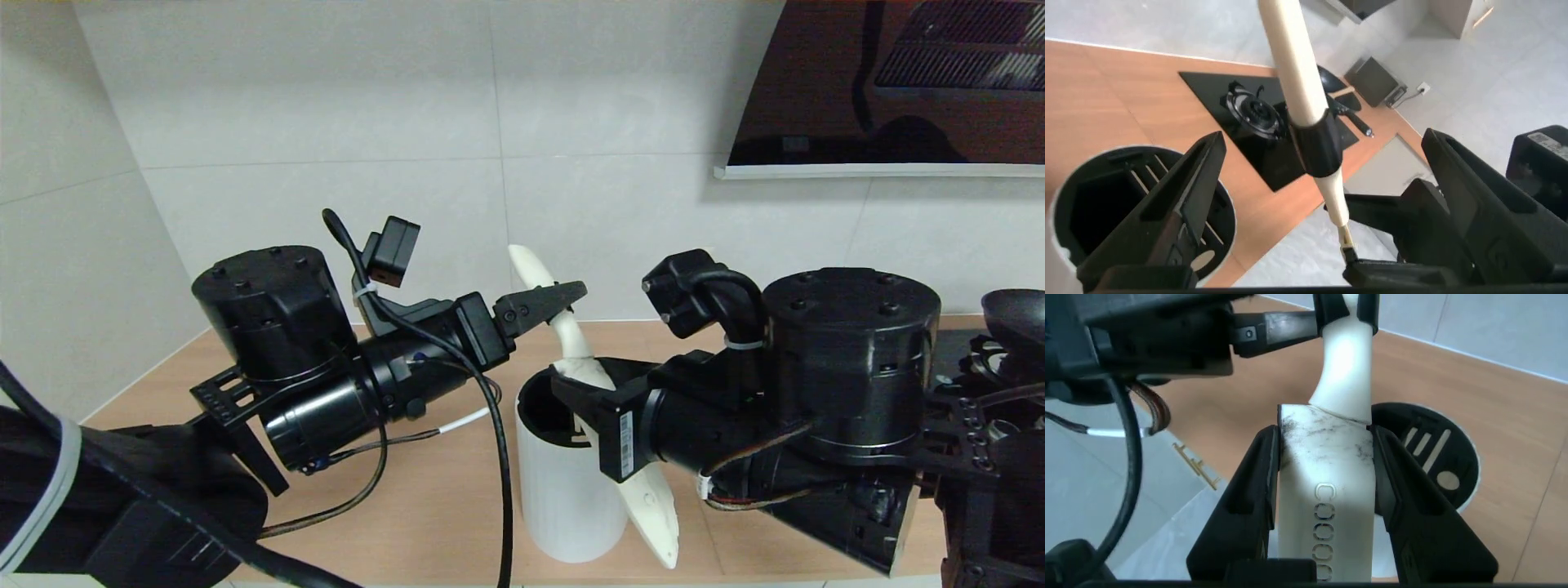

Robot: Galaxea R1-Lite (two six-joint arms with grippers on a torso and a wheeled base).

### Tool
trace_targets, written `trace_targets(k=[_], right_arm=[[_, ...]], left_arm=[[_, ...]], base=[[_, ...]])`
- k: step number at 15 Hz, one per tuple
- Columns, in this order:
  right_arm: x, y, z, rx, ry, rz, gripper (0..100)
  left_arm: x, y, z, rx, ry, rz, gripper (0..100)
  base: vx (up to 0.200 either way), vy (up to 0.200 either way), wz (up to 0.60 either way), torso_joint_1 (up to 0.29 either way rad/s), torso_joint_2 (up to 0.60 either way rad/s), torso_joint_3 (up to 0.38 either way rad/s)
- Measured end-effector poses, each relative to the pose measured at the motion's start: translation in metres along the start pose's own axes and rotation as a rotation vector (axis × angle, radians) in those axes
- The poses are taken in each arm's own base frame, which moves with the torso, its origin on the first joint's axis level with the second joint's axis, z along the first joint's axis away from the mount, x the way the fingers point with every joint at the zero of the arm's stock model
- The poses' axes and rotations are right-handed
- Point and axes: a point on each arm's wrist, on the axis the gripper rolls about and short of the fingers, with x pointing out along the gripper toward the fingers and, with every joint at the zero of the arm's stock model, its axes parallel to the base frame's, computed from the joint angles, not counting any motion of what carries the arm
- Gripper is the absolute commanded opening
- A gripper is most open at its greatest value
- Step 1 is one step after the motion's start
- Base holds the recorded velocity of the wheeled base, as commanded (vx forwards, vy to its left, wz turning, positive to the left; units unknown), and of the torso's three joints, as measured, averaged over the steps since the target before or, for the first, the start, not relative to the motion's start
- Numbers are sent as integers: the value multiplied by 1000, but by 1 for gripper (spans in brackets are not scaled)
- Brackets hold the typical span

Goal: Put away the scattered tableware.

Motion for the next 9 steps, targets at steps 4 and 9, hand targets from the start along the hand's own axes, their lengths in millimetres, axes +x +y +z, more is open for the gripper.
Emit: trace_targets(k=[4, 9], right_arm=[[-3, 9, -4, -6, 12, 29, 0], [-5, 15, -7, -6, 21, 51, 0]], left_arm=[[1, 2, -1, 0, -5, 4, 100], [2, 3, -3, 0, -5, 3, 100]], base=[[0, 0, 0, 0, 0, 0], [0, 0, 0, 0, 0, 0]])
